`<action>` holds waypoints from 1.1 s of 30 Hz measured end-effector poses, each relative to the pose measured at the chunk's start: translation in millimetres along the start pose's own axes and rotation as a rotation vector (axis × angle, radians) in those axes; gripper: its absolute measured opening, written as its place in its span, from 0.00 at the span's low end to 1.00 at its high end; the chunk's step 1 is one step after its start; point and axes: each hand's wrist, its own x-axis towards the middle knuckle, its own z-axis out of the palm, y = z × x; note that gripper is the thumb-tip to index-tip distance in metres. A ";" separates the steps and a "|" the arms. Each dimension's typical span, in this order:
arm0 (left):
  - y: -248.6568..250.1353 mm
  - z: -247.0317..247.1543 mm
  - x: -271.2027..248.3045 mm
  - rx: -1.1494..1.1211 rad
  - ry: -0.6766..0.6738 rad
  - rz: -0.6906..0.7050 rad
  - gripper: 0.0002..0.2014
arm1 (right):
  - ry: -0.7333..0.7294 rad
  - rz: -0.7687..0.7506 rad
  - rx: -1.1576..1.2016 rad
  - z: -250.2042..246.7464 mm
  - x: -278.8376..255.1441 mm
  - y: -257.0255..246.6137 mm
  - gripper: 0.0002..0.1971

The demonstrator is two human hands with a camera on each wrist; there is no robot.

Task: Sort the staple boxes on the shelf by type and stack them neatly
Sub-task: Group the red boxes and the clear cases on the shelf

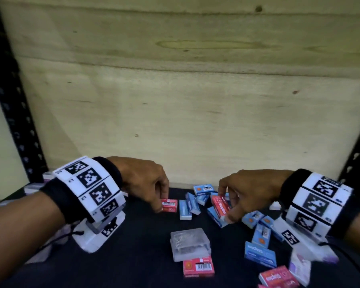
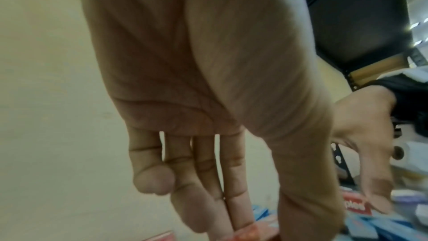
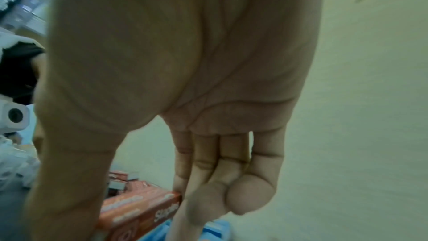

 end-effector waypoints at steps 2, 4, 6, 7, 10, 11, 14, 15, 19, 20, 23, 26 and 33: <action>-17.1 5.9 -13.3 0.003 -0.038 -0.066 0.14 | 0.019 -0.047 -0.004 -2.0 10.5 -18.7 0.29; -31.3 15.4 -26.6 0.009 -0.064 -0.123 0.14 | 0.020 -0.085 0.008 -2.7 21.9 -40.4 0.29; -41.2 26.8 -36.7 0.018 -0.078 -0.164 0.14 | 0.010 -0.123 -0.001 -0.7 33.1 -62.2 0.30; -44.9 32.0 -40.2 0.023 -0.087 -0.174 0.14 | 0.010 -0.144 -0.013 1.1 38.1 -72.0 0.30; -53.4 43.8 -49.5 0.039 -0.122 -0.195 0.14 | -0.010 -0.210 -0.064 7.1 51.8 -100.6 0.30; -55.8 46.3 -52.3 0.040 -0.135 -0.199 0.14 | -0.021 -0.227 -0.083 9.0 55.8 -109.2 0.30; -59.0 53.1 -56.6 0.051 -0.158 -0.191 0.14 | -0.059 -0.269 -0.131 14.7 64.2 -127.1 0.31; -59.4 55.3 -56.8 0.050 -0.167 -0.184 0.14 | -0.071 -0.278 -0.140 16.2 66.0 -130.5 0.32; -63.4 58.3 -54.2 0.027 -0.199 -0.169 0.17 | -0.114 -0.283 -0.185 17.5 71.2 -137.9 0.32; -64.2 56.6 -52.8 0.020 -0.205 -0.172 0.18 | -0.124 -0.284 -0.193 17.5 72.6 -138.0 0.32; -66.5 44.1 -44.4 -0.021 -0.119 -0.205 0.20 | -0.162 -0.296 -0.189 15.6 76.9 -136.6 0.35; -73.2 27.6 -28.4 0.049 0.064 -0.240 0.20 | -0.184 -0.278 -0.162 2.3 83.8 -131.6 0.36; -92.4 15.7 16.4 0.201 0.107 -0.340 0.39 | 0.044 -0.159 -0.271 -32.9 118.1 -108.9 0.28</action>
